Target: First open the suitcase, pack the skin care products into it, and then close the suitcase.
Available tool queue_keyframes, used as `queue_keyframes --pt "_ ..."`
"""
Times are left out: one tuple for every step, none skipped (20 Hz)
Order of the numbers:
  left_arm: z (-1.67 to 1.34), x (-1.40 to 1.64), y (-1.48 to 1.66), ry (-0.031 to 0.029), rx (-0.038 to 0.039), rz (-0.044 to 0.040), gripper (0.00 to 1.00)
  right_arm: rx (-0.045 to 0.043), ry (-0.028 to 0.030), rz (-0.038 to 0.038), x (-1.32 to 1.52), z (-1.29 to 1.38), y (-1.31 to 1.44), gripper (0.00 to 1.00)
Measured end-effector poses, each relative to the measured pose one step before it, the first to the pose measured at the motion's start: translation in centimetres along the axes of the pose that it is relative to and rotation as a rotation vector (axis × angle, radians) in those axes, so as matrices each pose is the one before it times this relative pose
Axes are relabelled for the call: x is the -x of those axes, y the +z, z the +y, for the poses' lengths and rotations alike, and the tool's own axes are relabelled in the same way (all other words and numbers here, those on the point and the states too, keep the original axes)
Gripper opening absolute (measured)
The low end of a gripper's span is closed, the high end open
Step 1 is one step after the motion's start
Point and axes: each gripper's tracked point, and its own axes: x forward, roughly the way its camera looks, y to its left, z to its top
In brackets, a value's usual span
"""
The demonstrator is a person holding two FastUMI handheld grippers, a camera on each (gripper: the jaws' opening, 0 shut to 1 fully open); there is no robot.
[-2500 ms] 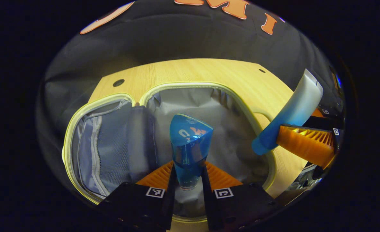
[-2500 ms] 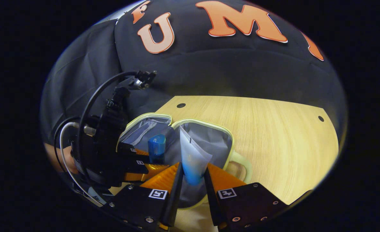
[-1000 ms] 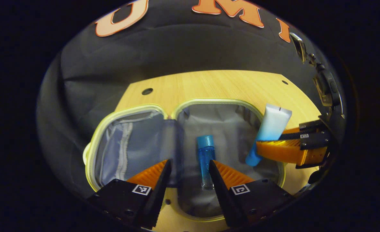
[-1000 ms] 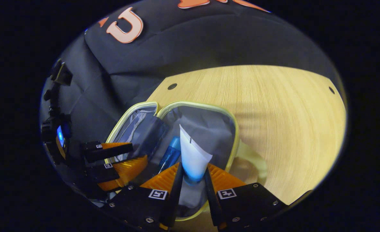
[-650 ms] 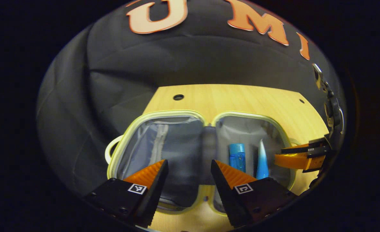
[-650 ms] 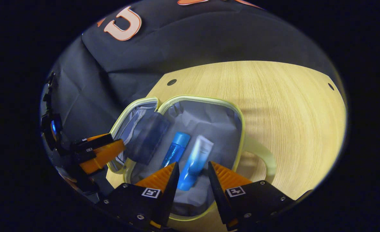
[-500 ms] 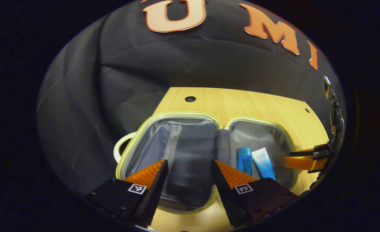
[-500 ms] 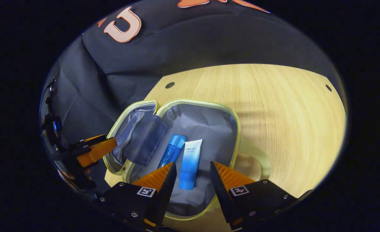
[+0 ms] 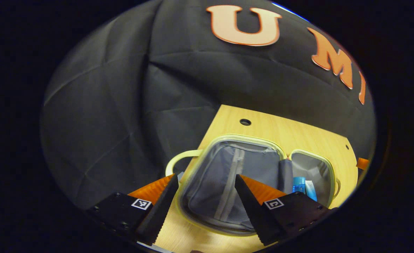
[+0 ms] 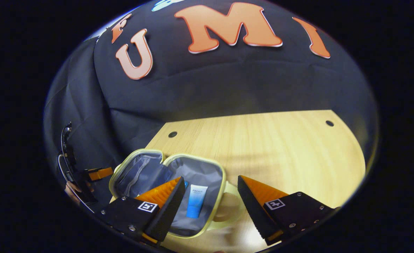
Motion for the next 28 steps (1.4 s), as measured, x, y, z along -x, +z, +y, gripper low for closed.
queue_keyframes --pt "0.893 -0.376 0.018 0.00098 0.03669 0.00436 1.00 0.00910 -0.01656 -0.02652 0.725 -0.508 0.910 0.95" --pt "0.744 -0.403 0.215 -0.00564 0.03958 -0.00170 1.00 0.00940 -0.01363 -0.02687 0.769 -0.385 0.938 0.95" --pt "0.724 -0.401 0.243 -0.00315 0.03839 -0.01012 0.99 0.01021 -0.01402 -0.01597 0.560 -0.492 0.733 0.95" --pt "0.713 -0.480 0.010 -0.00328 0.03850 0.01068 0.98 0.00792 -0.01148 -0.00590 0.590 -0.405 0.377 0.95" --pt "0.877 -0.397 -0.116 -0.00057 0.03837 0.00210 0.97 0.00929 -0.00931 -0.00659 0.502 -0.210 0.505 0.95" --pt "0.878 -0.676 0.146 0.00216 0.03163 0.00116 0.97 0.00891 -0.01003 -0.01281 0.336 -0.322 0.696 0.95" --pt "0.684 -0.529 -0.102 -0.00441 0.03165 0.00598 0.97 0.00760 -0.00710 -0.00987 0.297 -0.148 0.447 0.95" --pt "0.597 -0.768 0.131 -0.00533 0.03539 0.00604 0.97 0.00537 -0.00731 -0.00383 0.232 -0.063 0.110 0.95" --pt "0.398 -0.845 -0.058 -0.01587 0.04344 0.01523 0.97 0.00552 -0.00250 -0.00128 0.201 -0.099 0.174 0.95" --pt "0.247 -0.928 0.079 -0.01709 0.05062 0.01466 0.96 0.00718 -0.00670 -0.00326 0.207 -0.228 0.255 0.95" --pt "0.235 -0.885 0.067 -0.02085 0.05641 0.01402 0.98 0.00712 -0.00841 -0.00732 0.073 -0.067 0.236 0.95" --pt "0.255 -0.768 -0.196 -0.01979 0.05521 0.01884 0.97 0.00190 -0.00723 -0.00547 0.134 -0.182 0.326 0.96" --pt "0.383 -0.874 -0.229 -0.00120 0.03980 0.01529 0.96 0.00030 -0.00744 -0.00301 0.079 -0.217 0.261 0.96" --pt "0.488 -0.657 -0.133 0.00034 0.02530 0.01427 0.94 -0.00286 -0.00407 0.00171 0.098 -0.211 0.105 0.95" --pt "0.542 -0.824 0.038 0.00220 0.01581 0.01105 0.94 -0.00220 -0.00804 -0.00316 0.092 -0.225 0.166 0.95" --pt "0.177 -0.536 -0.068 -0.01337 0.01986 0.01602 0.95 -0.00120 -0.00443 -0.00166 0.028 -0.264 0.066 0.95" --pt "-0.115 -0.612 -0.297 -0.00586 0.02137 0.01630 0.84 0.00128 -0.00712 -0.00078 0.065 -0.203 0.067 0.95" --pt "0.226 -0.496 -0.589 -0.00035 0.01897 0.02195 0.74 0.00239 -0.00625 -0.00462 0.080 -0.172 0.015 0.95" --pt "0.089 -0.569 -0.682 -0.00374 0.00914 0.02535 0.64 0.00290 -0.00575 -0.00928 0.008 -0.159 0.215 0.95" --pt "0.331 -0.346 -0.299 0.01253 0.00622 0.01293 0.59 0.00423 -0.00387 -0.00824 0.024 -0.061 0.214 0.96" --pt "0.246 0.048 -0.098 0.01160 -0.00019 0.00597 0.41 0.00419 -0.00223 0.00029 0.050 -0.052 -0.067 0.95" --pt "-0.231 0.162 0.375 -0.01079 -0.00941 -0.00675 0.23 0.00356 -0.00446 -0.00071 0.181 -0.142 -0.056 0.95" --pt "-0.703 1.497 0.526 -0.02869 -0.02142 -0.00624 0.24 0.00405 -0.00093 0.00042 0.016 -0.042 -0.072 0.95" --pt "-0.997 0.698 0.381 -0.01093 -0.03900 -0.01256 0.14 0.00314 -0.00484 0.00016 0.046 -0.125 -0.215 0.95" --pt "-0.233 -0.878 -0.056 -0.01032 -0.05009 -0.01551 0.14 0.00258 -0.00043 0.00105 0.028 -0.107 0.014 0.95" --pt "-0.491 0.530 0.684 -0.00445 -0.04823 -0.02299 0.14 0.00224 -0.00214 -0.00060 -0.037 0.079 -0.218 0.95" --pt "-0.904 0.967 0.783 -0.00468 -0.04127 -0.03162 0.13 0.00210 0.00207 -0.00573 -0.025 -0.052 0.101 0.95" --pt "-1.165 0.516 0.658 -0.01439 -0.04068 -0.00727 0.02 0.00152 0.00067 -0.00516 -0.092 0.009 0.050 0.95"
